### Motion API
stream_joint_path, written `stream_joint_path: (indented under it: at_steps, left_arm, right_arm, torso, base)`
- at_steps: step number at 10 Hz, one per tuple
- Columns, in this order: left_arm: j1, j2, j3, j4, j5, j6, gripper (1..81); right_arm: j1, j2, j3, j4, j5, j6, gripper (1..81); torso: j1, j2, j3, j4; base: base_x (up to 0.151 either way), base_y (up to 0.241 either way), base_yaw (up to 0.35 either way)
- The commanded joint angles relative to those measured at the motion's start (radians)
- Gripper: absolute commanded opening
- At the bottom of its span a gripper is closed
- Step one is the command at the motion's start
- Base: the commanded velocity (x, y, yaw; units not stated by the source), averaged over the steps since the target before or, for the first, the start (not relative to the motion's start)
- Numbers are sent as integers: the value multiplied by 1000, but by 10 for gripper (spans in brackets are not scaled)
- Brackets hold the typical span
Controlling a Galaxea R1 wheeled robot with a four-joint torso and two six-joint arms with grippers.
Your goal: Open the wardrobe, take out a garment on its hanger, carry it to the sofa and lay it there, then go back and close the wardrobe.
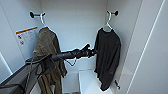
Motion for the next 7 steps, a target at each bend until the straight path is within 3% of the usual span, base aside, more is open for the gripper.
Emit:
stream_joint_path:
  at_steps: [1,7]
  left_arm:
    - [-298,28,-72,-1,-75,-146,811]
    - [-497,114,-195,-50,-61,-229,811]
  right_arm:
    - [36,8,9,2,-51,3,811]
    - [33,7,10,2,-48,4,811]
  torso:
    - [0,0,0,0]
    - [0,0,0,0]
  base:
    - [0,0,0]
    - [0,0,0]
